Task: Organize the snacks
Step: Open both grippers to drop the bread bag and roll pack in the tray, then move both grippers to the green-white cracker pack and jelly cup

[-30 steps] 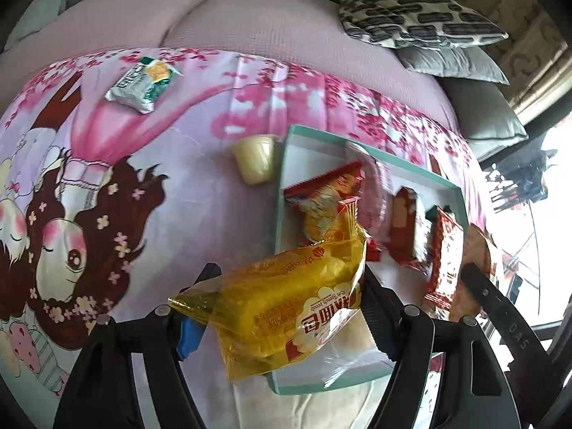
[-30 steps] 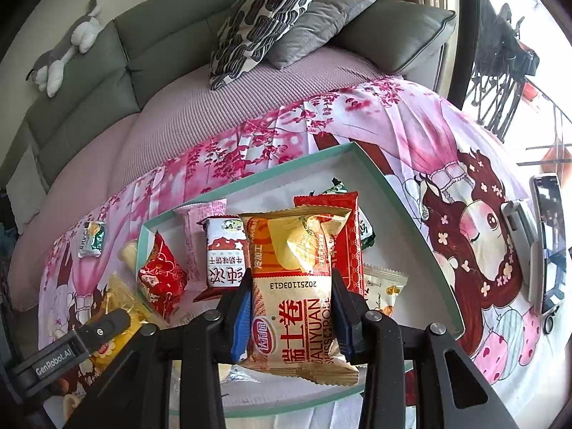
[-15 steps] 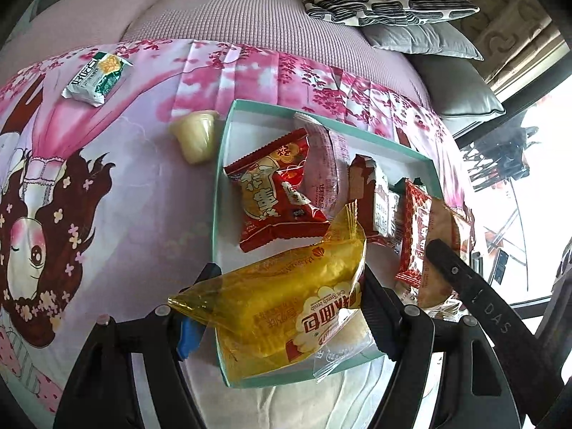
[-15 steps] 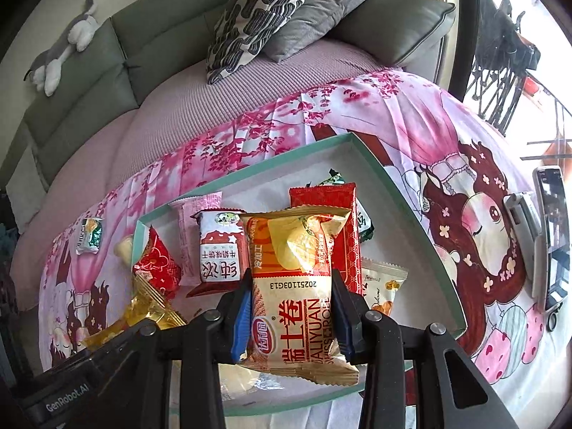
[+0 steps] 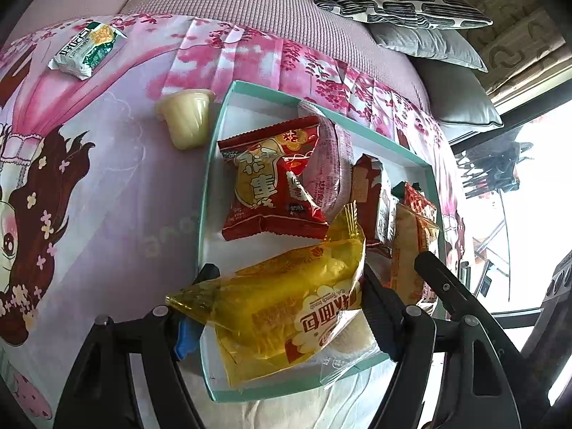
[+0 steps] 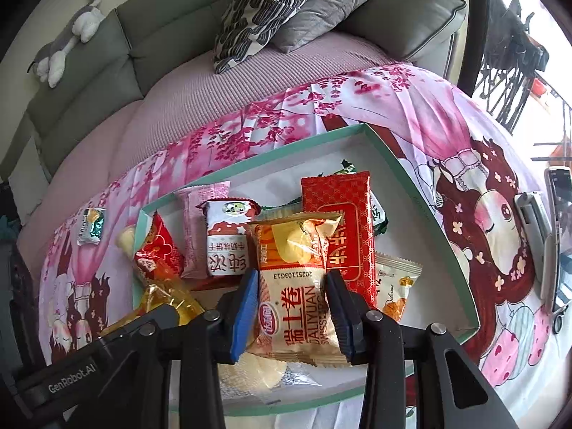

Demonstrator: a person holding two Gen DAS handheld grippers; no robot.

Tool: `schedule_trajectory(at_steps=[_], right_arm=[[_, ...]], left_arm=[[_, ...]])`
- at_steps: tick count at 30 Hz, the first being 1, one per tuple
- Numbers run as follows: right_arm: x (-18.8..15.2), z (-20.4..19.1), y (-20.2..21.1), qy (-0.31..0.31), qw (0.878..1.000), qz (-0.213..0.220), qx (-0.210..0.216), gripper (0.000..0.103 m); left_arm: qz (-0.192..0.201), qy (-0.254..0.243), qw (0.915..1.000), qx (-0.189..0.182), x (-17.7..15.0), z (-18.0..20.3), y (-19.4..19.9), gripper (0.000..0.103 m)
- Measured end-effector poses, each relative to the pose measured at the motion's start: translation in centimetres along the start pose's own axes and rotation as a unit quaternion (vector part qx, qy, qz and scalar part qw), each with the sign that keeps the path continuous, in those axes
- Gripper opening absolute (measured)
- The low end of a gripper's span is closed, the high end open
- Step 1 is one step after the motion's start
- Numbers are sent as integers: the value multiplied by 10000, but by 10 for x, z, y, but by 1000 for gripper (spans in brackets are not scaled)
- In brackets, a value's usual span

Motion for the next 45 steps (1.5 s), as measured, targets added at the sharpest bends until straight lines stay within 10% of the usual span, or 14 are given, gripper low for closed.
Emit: schedule_trajectory(at_steps=[33,45], right_arm=[[1,-2,6,100,9999,69,4,51],[0,-14,4,411,9990,152,45,84]], left_arm=[[531,120,9979,352,18,-16,46,88],[1006,16,9864,1299,28,-38,58,89]])
Point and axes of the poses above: each gripper's, at about its wrist camera, not at the fingertips, and y roughly against the way its jaws point, z to its right, x to its top, the point moved 4 cm from there along -y, roughly the way its jaws point, and after that the axes turned 3 degrees about z, right-handed, at the moved point
